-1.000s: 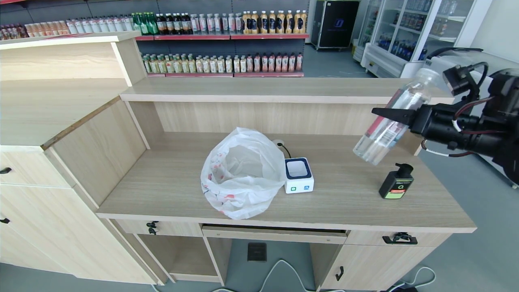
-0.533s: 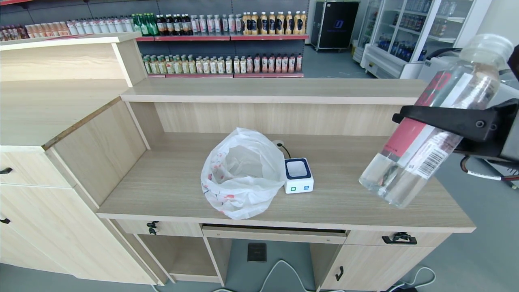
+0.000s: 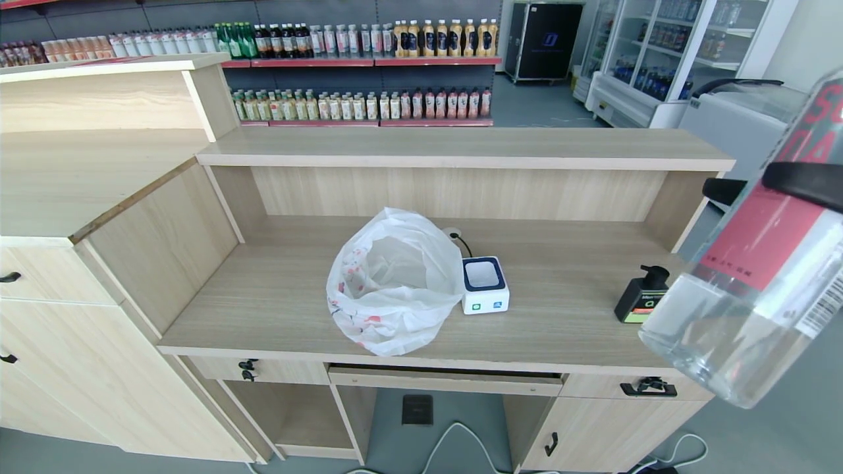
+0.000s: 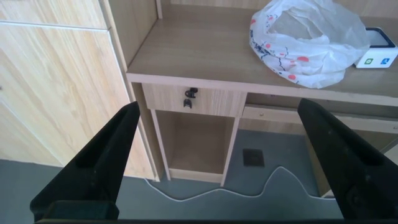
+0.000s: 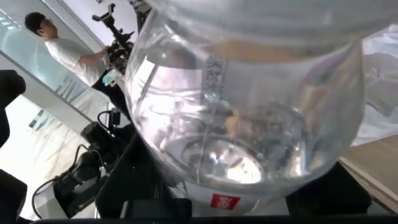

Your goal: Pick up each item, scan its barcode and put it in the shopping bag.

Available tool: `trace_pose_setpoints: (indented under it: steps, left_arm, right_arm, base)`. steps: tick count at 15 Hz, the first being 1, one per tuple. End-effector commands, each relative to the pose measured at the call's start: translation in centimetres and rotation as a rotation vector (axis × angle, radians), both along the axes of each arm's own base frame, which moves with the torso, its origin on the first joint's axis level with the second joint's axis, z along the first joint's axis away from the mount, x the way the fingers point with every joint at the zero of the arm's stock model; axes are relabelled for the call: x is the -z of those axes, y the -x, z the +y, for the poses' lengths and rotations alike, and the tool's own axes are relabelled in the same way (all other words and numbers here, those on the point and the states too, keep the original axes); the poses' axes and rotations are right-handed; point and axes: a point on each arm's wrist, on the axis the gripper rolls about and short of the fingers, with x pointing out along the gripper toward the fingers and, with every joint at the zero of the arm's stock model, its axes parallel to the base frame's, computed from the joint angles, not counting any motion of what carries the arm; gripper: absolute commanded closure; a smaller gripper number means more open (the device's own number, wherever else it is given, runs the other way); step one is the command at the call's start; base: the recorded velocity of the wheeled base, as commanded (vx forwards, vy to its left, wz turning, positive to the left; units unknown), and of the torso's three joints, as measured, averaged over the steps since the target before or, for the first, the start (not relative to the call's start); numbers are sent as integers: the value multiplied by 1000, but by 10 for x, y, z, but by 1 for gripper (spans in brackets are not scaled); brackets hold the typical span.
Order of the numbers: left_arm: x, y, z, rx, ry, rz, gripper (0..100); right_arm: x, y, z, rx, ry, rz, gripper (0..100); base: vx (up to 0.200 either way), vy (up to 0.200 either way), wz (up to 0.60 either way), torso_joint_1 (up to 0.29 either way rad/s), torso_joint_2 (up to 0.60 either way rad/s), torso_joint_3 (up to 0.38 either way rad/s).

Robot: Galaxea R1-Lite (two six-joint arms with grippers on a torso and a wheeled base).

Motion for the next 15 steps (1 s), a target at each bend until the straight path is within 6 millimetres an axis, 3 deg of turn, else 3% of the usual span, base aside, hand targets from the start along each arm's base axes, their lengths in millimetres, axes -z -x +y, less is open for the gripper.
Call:
trace_pose_setpoints:
  steps: [1,6,15]
  left_arm:
    - [0,0,0,0,0,0,0]
    - [0,0,0,-2,2,0,0]
    - [0,0,0,-2,0,0,0]
  right_arm:
    - [-7,13,-4,-8,-12,-29,100]
    - [-3,37,-14,-11,2,-5,100]
    - [-1,35,-13,-9,5,4,100]
  base:
    - [0,0,0,0,0,0]
    - [0,0,0,0,0,0]
    - [0,0,0,0,0,0]
